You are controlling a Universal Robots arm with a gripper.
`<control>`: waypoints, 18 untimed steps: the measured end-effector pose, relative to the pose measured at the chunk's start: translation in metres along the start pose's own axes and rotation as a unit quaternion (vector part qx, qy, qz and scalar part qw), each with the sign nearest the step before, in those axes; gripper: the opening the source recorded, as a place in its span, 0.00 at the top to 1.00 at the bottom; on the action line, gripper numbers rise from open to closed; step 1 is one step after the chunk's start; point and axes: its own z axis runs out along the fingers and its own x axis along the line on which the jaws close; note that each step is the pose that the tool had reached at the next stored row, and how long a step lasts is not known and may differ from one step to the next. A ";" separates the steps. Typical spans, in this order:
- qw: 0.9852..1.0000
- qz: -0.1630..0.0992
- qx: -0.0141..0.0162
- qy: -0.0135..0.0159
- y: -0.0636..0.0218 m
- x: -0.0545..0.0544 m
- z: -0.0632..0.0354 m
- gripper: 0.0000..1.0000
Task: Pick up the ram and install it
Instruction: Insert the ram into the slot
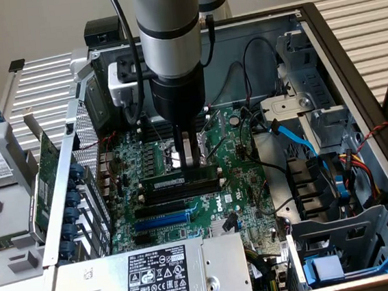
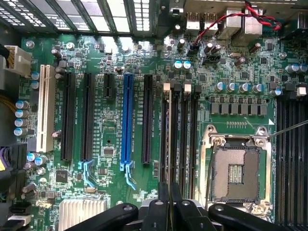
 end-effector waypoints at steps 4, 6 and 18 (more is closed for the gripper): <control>1.000 0.000 0.000 0.000 0.0000 0.000 0.0009 0.87; 1.000 0.000 0.000 0.000 0.0000 0.000 0.0014 0.87; 1.000 0.003 0.000 0.000 0.0002 0.000 0.0032 0.87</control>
